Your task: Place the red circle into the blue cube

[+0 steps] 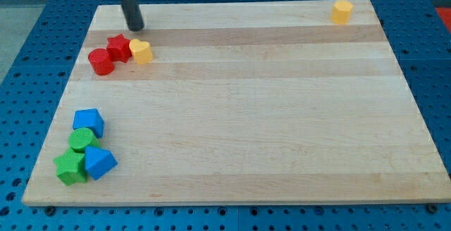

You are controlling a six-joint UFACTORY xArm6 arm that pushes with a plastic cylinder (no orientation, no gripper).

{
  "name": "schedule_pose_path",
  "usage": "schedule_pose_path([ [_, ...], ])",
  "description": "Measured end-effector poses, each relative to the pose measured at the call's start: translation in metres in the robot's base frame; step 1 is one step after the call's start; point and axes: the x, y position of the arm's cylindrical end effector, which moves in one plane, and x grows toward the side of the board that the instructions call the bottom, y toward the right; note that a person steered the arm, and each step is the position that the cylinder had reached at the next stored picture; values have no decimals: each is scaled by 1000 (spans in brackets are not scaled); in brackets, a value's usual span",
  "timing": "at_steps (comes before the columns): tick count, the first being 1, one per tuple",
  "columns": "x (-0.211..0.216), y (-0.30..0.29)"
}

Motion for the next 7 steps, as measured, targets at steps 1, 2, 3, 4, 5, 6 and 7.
schedule_pose_path([
  [1, 0, -4],
  [2, 10, -5],
  [3, 23, -22],
  [4, 46, -27],
  [5, 61, -35],
  [6, 85, -38],
  [7, 123, -38],
])
